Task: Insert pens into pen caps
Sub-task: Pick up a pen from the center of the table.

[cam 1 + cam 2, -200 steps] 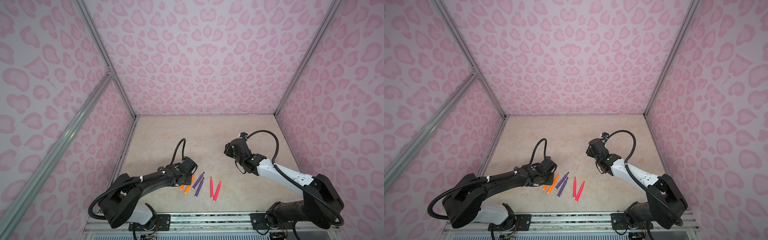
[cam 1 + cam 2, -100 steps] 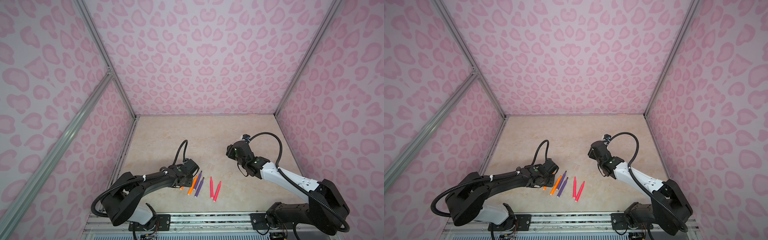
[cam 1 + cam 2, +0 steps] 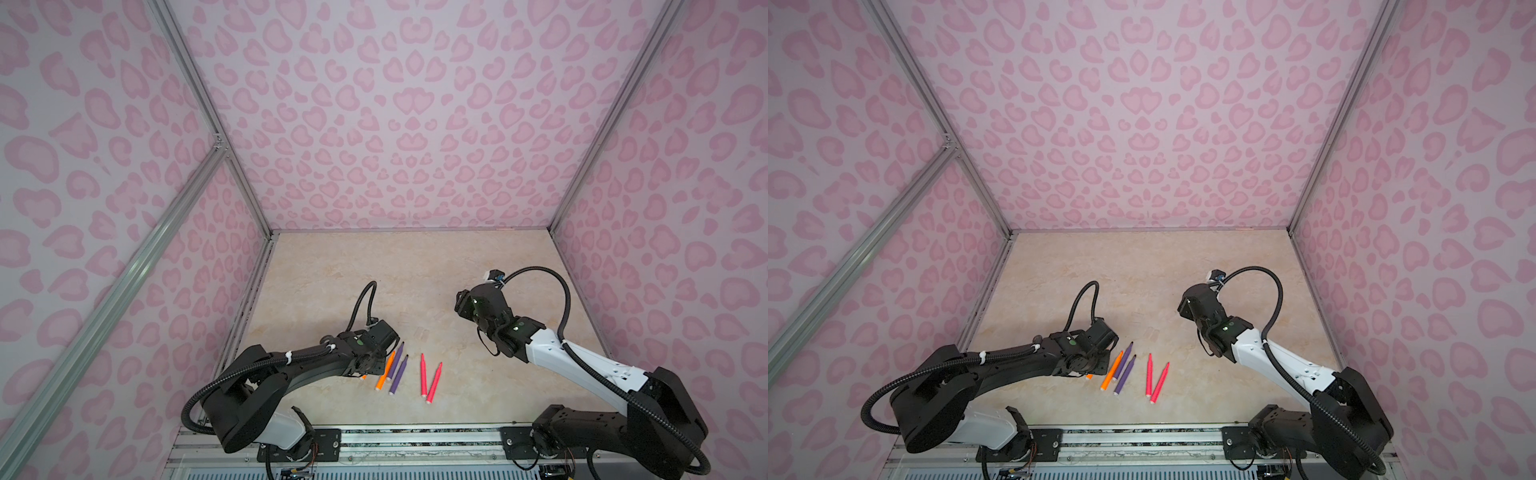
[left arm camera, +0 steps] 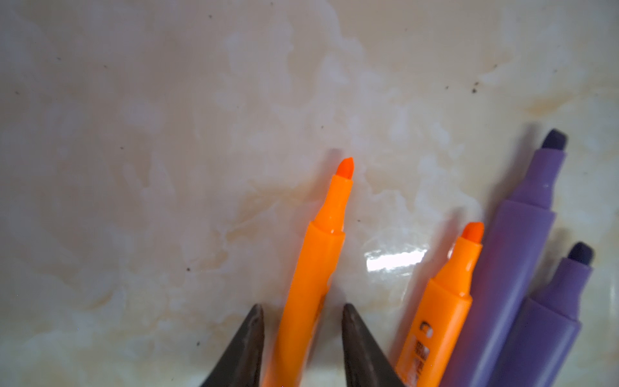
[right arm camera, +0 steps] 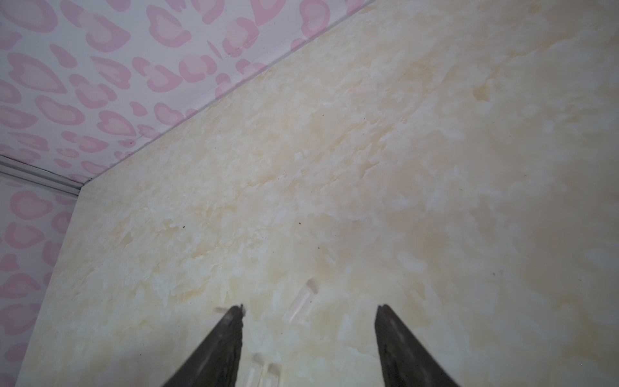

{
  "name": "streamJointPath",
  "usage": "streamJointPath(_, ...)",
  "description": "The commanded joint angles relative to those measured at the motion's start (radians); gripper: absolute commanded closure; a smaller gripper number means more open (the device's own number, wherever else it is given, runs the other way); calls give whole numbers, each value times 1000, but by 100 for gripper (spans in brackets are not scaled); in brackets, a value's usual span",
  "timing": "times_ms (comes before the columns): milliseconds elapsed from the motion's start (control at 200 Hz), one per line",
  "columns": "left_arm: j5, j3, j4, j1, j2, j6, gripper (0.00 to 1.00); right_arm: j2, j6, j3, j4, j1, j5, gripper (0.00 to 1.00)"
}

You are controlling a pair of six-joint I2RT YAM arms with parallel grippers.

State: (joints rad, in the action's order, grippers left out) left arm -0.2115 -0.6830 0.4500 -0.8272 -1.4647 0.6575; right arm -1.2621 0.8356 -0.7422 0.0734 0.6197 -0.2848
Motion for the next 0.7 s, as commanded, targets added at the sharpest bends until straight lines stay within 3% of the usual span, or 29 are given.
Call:
streamJointPath(0, 21, 0, 59, 0, -29, -4, 69, 0, 5, 6, 5, 1, -19, 36)
streamJointPath(315, 8, 3, 52, -2, -11, -2, 96, 17, 7, 15, 8, 2, -24, 34)
streamJointPath(490, 27, -8, 10, -1, 135, 2, 96, 23, 32, 54, -106, 38, 59, 28)
streamJointPath(695, 60, -75, -107, 20, 324, -67, 96, -20, 117, 46, -284, 254, 47, 28)
